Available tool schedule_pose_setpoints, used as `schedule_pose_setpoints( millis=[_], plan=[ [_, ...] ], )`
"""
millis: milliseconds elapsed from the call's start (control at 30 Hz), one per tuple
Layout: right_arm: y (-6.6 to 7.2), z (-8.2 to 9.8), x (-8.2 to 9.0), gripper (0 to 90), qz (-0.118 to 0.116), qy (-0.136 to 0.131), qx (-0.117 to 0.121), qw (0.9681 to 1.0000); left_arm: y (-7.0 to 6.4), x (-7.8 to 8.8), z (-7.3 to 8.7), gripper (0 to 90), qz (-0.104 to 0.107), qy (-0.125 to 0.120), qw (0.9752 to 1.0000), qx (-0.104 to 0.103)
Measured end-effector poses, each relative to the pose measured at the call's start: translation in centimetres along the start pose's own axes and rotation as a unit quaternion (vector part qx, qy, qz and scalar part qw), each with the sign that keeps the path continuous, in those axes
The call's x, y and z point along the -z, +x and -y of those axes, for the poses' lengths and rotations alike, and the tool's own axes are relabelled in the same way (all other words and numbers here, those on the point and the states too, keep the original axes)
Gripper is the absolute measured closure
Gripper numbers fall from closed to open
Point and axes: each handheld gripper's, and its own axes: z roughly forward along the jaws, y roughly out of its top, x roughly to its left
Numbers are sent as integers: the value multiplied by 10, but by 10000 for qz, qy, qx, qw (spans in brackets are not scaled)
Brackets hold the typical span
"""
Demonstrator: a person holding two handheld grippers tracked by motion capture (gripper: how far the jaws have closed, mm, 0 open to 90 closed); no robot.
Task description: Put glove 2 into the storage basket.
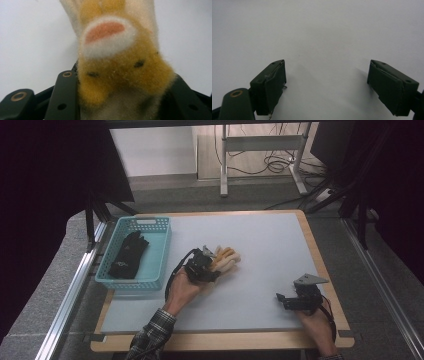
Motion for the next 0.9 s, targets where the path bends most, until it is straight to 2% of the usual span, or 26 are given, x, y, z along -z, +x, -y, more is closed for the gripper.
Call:
schedule_pose_setpoints(
  millis=[233, 467, 667, 900],
  plan=[
    [0, 0, 0, 149, -3, -3, -1, 10000, 18, 26, -10, 538, -255, -57, 9995, 166],
    [0, 0, 0, 149, -3, -4, -1, 10000, 42, 48, -12, 536, -544, -94, 9977, 402],
    [0, 0, 0, 150, -3, -4, -2, 10000, 66, 67, -9, 536, -804, -130, 9943, 686],
    [0, 0, 0, 149, -3, -5, -1, 10000, 91, 87, 0, 536, -1188, -93, 9884, 946]
  ],
)
